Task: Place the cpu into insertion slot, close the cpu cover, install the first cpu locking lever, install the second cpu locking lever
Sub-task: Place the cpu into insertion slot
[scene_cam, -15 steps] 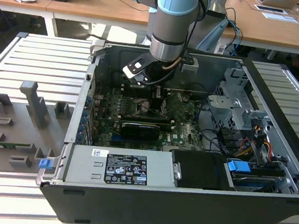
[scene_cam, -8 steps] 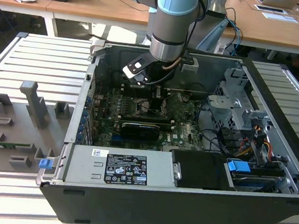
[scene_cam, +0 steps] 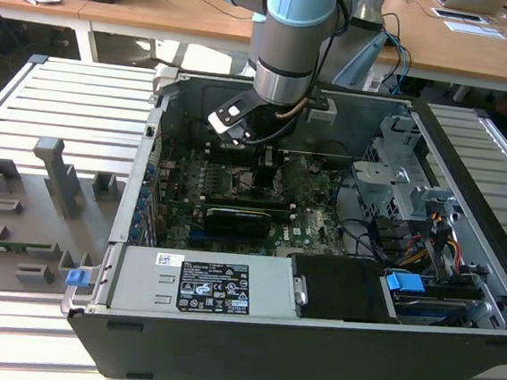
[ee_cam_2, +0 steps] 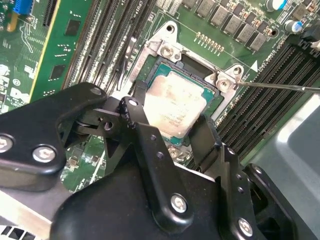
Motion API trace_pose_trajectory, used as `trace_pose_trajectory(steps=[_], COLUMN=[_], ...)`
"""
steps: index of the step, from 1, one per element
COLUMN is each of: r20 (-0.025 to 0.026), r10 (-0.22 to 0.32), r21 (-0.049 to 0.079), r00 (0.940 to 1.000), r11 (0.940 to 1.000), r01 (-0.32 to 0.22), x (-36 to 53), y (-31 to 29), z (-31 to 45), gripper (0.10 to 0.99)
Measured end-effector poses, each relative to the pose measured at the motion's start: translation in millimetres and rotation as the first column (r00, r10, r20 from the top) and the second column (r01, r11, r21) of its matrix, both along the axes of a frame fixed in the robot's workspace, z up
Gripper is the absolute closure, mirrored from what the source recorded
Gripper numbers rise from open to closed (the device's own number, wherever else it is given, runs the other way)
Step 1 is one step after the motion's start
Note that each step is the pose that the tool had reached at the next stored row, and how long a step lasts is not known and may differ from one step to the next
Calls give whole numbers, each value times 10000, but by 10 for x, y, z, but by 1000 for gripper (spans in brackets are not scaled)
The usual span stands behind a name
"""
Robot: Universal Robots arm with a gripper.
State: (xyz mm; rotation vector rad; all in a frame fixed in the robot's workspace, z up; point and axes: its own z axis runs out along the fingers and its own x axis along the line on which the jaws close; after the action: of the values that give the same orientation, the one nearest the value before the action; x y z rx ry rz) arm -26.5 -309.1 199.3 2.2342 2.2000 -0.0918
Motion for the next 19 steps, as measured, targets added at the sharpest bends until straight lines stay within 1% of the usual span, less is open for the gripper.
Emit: trace_pose_trajectory(steps=[3,5,6,8,9,10,11,12,13,14,15,19], r20=[2,4,6,10,10,11,11,11,12,10,10,12], r10=[0,1,2,0,1,1,7,26,121,365,670,676], r21=[4,3,3,26,63,145,233,271,275,276,287,289], r00=[10000,10000,10000,10000,10000,10000,10000,10000,9999,9993,9978,9977], r11=[10000,10000,10000,10000,10000,9999,9997,9996,9995,9990,9973,9973], r01=[0,-1,-2,0,-1,-1,-7,-26,-122,-366,-670,-676], x=[0,0,0,-17,-30,-56,-86,-93,-93,-94,-94,-95], y=[1,1,1,0,-5,-13,-20,-22,-21,-22,-22,-22], z=[60,128,138,138,139,138,137,136,132,126,121,91], gripper=[471,471,486,616,616,675,796,855,918,976,980,980])
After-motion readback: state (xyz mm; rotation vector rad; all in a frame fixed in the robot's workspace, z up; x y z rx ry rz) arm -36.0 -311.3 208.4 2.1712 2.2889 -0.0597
